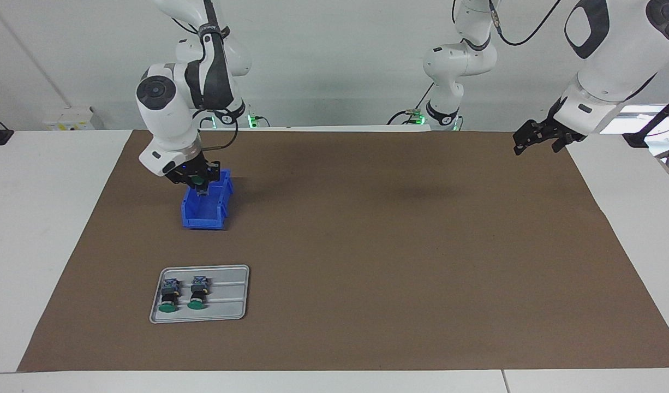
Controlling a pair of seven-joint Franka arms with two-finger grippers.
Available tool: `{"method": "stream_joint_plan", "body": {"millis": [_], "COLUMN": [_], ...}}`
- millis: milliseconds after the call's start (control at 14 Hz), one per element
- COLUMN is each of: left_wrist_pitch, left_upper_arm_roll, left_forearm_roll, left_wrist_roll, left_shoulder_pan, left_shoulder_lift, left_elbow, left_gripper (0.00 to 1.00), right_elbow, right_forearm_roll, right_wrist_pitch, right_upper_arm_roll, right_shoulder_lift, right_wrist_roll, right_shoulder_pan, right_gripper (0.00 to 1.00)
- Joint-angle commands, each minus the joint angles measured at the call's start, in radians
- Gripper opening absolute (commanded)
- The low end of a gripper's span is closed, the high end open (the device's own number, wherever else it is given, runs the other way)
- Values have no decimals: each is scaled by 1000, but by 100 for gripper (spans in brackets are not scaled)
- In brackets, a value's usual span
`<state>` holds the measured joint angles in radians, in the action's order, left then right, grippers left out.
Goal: Place and press button with both arms
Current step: 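Lower the green button into the blue bin with the right gripper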
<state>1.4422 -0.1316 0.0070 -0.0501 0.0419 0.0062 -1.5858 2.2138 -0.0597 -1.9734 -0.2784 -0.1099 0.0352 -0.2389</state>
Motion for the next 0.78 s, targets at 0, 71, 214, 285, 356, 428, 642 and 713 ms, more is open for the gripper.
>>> {"method": "stream_joint_plan", "body": {"millis": [0, 71, 214, 285, 356, 428, 642, 713], "left_wrist_pitch": [23, 24, 23, 23, 24, 23, 23, 24], "left_upper_arm_roll": [7, 9, 9, 9, 9, 9, 9, 7], "left_forearm_roll": [-7, -7, -7, -7, -7, -7, -7, -7], "left_wrist_roll": [4, 4, 4, 4, 4, 4, 4, 4], "left_shoulder_pan": [-4, -4, -4, -4, -4, -4, -4, -4], "left_shoulder_lift": [-29, -29, -29, -29, -29, -29, -29, -29], "left_elbow": [-34, -34, -34, -34, -34, -34, -34, -34], "left_gripper": [100, 100, 100, 100, 100, 100, 100, 100], "right_elbow": [37, 46, 79, 90, 92, 92, 102, 115], "right_forearm_roll": [-5, -5, -5, -3, -3, -2, 9, 9], "right_wrist_pitch": [-34, -62, -125, -143, -147, -148, -156, -175], "right_upper_arm_roll": [-4, -4, -4, -4, -4, -4, -5, -7], "right_shoulder_lift": [-22, -17, -14, -14, -13, -13, -11, -10], "right_wrist_roll": [26, 26, 23, 17, 14, 12, 8, 0], "right_shoulder_pan": [-25, -25, -23, -17, -16, -13, -7, -7], "right_gripper": [18, 18, 18, 19, 19, 19, 19, 19]}}
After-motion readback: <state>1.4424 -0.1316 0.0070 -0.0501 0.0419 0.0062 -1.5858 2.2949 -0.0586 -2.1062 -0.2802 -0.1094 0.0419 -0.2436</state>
